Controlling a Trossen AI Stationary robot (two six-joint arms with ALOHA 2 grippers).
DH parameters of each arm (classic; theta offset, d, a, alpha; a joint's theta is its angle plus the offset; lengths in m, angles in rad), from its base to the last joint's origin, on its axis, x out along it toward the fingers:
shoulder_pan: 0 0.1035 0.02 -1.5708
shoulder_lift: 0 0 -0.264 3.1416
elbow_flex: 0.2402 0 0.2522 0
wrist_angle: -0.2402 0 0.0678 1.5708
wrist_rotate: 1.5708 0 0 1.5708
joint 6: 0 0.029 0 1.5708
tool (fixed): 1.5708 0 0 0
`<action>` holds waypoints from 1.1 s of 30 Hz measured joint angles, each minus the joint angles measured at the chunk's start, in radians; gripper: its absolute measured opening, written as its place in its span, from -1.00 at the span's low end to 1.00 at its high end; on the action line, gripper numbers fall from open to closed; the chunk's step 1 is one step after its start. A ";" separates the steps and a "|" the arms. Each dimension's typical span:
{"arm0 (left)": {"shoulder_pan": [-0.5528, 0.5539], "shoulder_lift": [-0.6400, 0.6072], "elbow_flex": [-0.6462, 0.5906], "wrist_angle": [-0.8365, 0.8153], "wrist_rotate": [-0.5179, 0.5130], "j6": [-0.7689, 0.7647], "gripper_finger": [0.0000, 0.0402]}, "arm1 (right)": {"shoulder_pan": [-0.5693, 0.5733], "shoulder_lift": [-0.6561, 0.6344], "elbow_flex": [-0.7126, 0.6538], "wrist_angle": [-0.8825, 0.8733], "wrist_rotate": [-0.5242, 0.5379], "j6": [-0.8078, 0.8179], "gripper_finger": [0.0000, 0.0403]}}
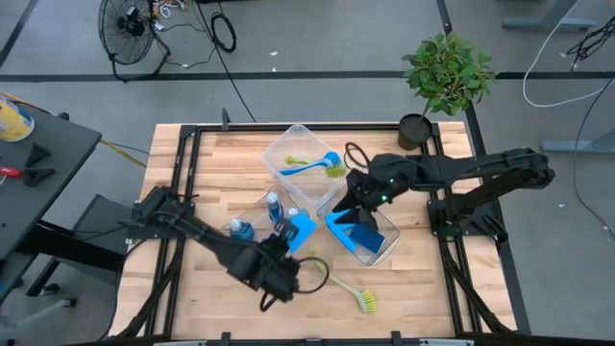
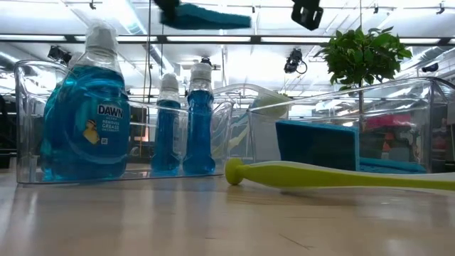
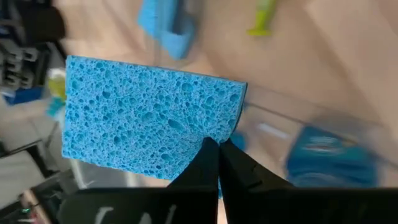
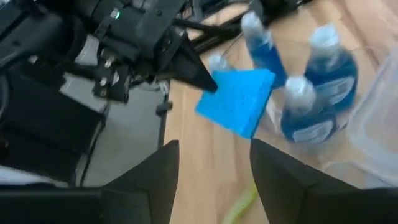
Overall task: Pick & Place Kitchen Sink Supplies
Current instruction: Put the blue sponge into the right transparent bin
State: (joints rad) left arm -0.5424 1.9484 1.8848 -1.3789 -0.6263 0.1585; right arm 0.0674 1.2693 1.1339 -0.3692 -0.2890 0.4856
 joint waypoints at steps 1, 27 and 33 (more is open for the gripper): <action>0.013 0.000 0.008 0.001 -0.011 0.024 -1.00 | -0.008 -0.002 0.000 0.009 0.000 0.006 -0.02; 0.207 0.000 0.131 0.162 -0.074 0.590 -1.00 | -0.205 -0.005 0.000 -0.015 -0.124 0.065 -0.02; 0.186 0.000 0.132 0.160 -0.077 0.582 -1.00 | -0.226 -0.010 0.000 -0.032 -0.157 0.059 -0.02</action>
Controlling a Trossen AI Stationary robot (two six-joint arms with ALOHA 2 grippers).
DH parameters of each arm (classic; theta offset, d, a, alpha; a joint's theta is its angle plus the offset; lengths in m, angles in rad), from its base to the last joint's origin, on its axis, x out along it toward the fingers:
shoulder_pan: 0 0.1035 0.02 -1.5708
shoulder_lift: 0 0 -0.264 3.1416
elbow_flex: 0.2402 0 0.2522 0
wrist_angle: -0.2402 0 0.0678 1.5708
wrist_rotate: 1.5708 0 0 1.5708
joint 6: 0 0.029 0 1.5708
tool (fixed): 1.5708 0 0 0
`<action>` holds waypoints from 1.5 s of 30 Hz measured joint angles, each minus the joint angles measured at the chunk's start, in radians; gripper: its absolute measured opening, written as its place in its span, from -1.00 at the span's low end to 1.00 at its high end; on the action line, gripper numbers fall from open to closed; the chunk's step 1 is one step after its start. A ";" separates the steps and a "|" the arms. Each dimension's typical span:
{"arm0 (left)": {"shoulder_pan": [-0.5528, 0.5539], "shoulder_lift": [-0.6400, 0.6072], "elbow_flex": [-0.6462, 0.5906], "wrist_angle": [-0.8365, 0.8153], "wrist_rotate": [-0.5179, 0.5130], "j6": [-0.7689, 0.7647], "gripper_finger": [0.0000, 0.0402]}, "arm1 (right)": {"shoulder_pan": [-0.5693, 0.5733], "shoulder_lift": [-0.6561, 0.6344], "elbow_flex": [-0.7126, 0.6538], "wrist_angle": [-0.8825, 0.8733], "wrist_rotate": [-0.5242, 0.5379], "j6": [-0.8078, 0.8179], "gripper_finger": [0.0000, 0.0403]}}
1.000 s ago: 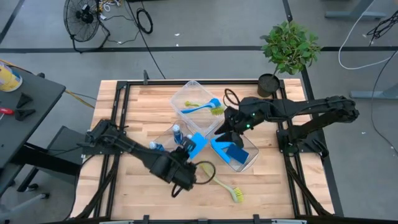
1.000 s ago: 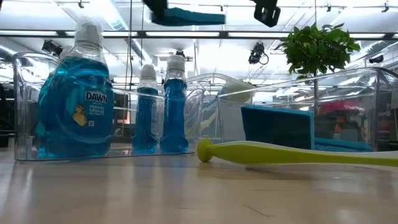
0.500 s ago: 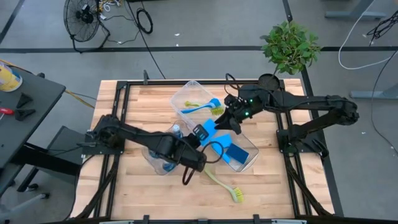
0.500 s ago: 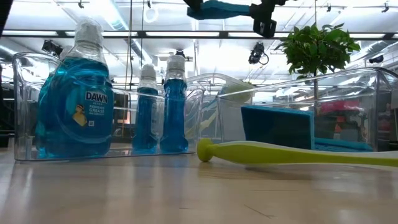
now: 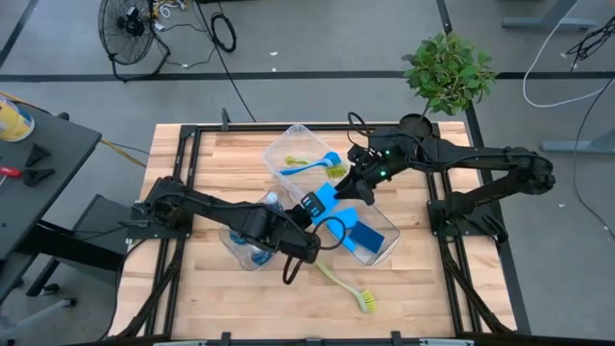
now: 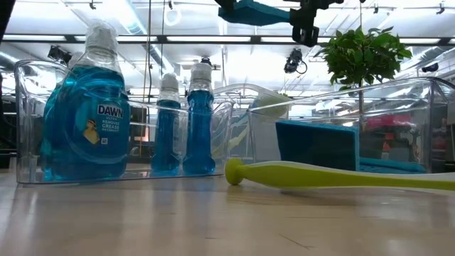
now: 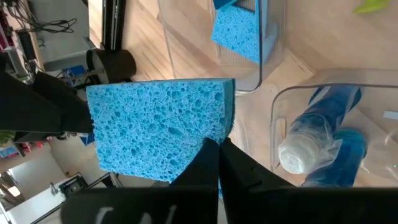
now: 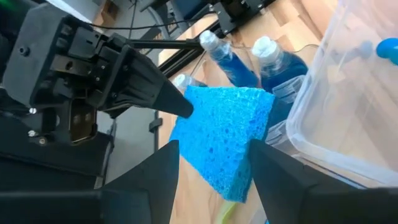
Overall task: Pick & Place Kitchen Sink Supplies
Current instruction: Put the blue sponge into the right transparent bin
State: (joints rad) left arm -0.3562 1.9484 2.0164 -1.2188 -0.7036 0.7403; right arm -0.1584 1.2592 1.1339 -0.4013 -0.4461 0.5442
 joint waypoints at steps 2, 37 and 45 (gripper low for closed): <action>-0.006 0.000 0.001 0.000 0.000 -0.002 -1.00 | -0.007 -0.001 0.000 0.001 -0.018 0.002 -0.02; 0.033 0.000 0.001 0.099 -0.007 0.135 -0.90 | -0.022 0.000 0.000 -0.036 -0.043 -0.007 -0.43; 0.034 0.000 0.001 0.099 -0.004 0.064 -0.67 | -0.022 0.000 0.000 -0.036 -0.042 -0.029 -0.84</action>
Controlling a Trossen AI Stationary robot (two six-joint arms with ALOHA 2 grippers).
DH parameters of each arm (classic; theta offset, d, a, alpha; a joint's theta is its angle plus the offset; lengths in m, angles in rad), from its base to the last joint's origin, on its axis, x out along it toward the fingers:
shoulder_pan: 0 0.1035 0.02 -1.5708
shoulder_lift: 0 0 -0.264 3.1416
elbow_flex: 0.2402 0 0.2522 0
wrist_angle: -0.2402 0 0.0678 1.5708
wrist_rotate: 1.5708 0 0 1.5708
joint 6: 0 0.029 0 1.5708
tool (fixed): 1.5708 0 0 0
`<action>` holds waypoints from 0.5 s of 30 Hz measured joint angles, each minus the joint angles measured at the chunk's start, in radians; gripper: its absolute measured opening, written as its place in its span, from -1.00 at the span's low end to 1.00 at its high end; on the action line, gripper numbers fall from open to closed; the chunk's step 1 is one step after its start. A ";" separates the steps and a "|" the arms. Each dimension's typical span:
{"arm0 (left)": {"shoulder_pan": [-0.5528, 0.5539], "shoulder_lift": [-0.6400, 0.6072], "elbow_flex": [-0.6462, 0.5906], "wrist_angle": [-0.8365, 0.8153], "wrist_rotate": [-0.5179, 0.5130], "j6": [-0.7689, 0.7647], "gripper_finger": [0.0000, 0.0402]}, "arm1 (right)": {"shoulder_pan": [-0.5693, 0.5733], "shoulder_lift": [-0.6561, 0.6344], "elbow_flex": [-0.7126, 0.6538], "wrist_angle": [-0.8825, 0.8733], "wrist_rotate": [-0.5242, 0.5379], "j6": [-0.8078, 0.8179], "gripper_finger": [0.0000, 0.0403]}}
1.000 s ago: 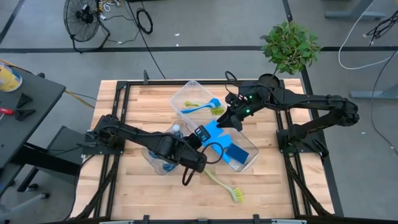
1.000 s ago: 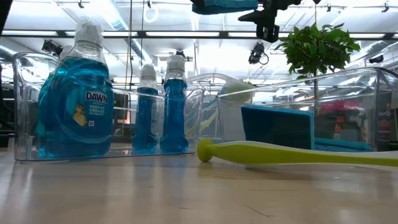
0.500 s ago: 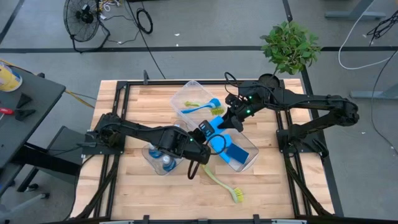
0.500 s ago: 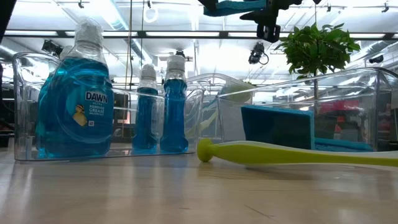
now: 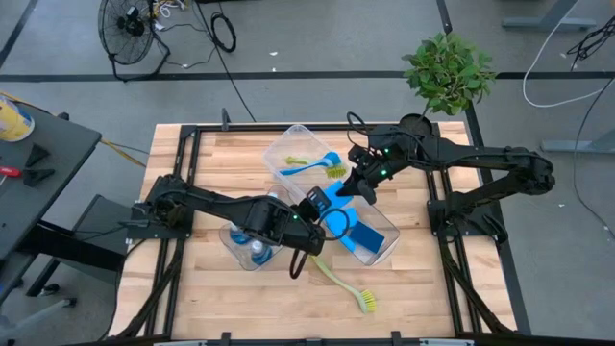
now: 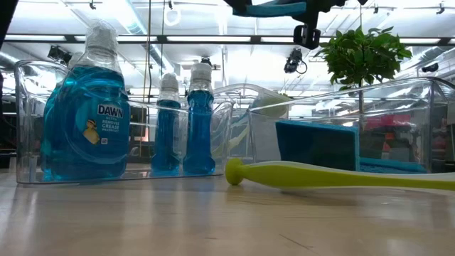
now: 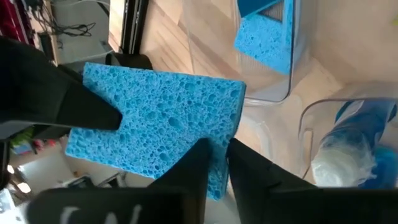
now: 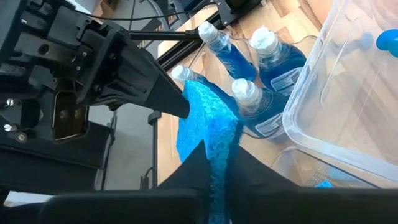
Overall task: Pick & Place Kitchen Sink Supplies
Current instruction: Put the blue sponge into the right transparent bin
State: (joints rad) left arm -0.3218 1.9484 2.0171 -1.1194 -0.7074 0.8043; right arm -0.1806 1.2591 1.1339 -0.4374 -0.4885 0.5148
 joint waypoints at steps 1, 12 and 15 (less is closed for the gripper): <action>0.000 0.000 0.000 0.000 0.005 -0.014 -0.64 | 0.000 0.000 0.000 0.000 0.000 -0.003 -0.88; 0.006 -0.067 -0.001 -0.078 0.073 -0.251 -0.26 | 0.000 0.001 0.000 -0.125 0.047 -0.099 -0.91; 0.031 -0.107 0.000 -0.114 0.137 -0.375 -0.25 | -0.002 0.001 0.000 -0.191 0.089 -0.142 -0.93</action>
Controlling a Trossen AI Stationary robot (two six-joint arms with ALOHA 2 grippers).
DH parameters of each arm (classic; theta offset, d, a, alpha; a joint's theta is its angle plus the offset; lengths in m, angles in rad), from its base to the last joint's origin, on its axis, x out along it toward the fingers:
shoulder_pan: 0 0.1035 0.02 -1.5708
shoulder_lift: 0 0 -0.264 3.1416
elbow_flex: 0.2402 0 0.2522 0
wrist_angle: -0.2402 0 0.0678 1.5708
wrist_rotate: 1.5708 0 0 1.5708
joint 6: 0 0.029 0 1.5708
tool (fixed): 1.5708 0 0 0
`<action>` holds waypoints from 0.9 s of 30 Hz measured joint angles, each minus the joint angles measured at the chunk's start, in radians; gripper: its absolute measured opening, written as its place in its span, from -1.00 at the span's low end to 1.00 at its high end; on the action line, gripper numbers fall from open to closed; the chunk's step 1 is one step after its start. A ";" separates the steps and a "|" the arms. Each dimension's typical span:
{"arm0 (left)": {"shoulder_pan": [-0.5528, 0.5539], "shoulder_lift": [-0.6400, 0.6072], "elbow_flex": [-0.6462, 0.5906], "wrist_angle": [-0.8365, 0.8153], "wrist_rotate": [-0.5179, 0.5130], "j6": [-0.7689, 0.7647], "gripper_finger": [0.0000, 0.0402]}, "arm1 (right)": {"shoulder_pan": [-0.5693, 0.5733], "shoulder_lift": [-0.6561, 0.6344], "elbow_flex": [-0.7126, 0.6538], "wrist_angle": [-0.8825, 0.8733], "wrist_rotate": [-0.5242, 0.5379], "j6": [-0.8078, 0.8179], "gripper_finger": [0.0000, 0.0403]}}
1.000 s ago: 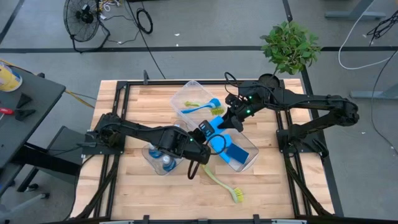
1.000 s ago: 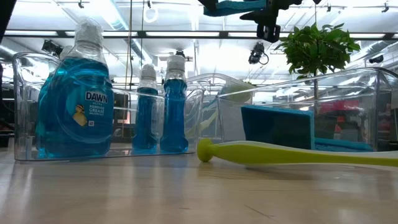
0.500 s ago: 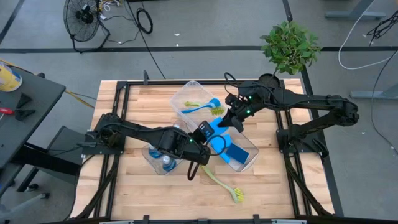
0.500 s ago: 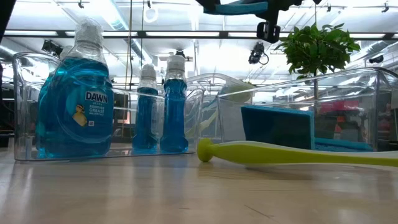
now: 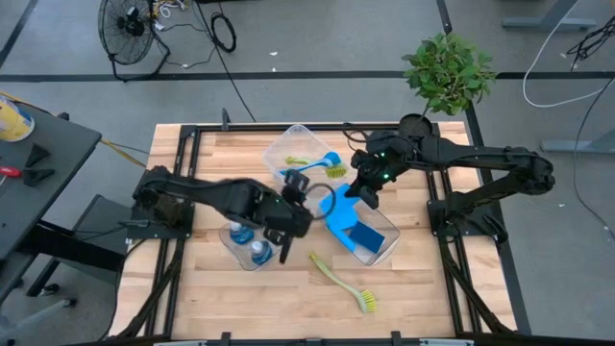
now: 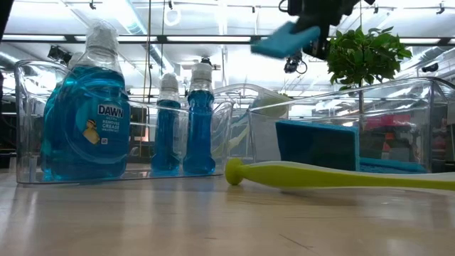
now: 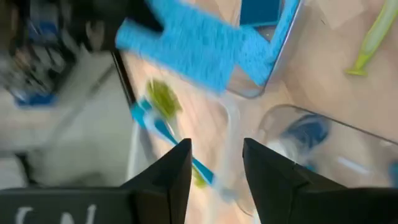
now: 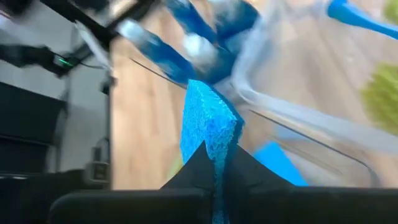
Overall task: Pick & Place Kitchen Sink Supplies
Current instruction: Put the blue sponge into the right transparent bin
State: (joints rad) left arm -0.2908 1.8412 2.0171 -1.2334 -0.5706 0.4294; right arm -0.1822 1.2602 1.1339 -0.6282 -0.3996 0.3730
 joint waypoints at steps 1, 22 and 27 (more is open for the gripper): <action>0.009 -0.012 0.000 -0.018 0.013 -0.040 -0.26 | 0.000 0.000 0.000 -0.021 0.015 -0.013 -0.93; 0.160 -0.155 0.000 -0.273 0.088 -0.270 -0.39 | 0.002 0.000 0.000 -0.213 0.054 -0.064 -0.87; 0.174 -0.156 0.000 -0.285 0.092 -0.270 -0.39 | 0.009 0.000 0.000 -0.216 0.020 -0.068 -0.66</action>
State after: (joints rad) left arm -0.1166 1.6848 2.0167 -1.5188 -0.4786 0.1596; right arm -0.1731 1.2598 1.1339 -0.8446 -0.3794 0.3050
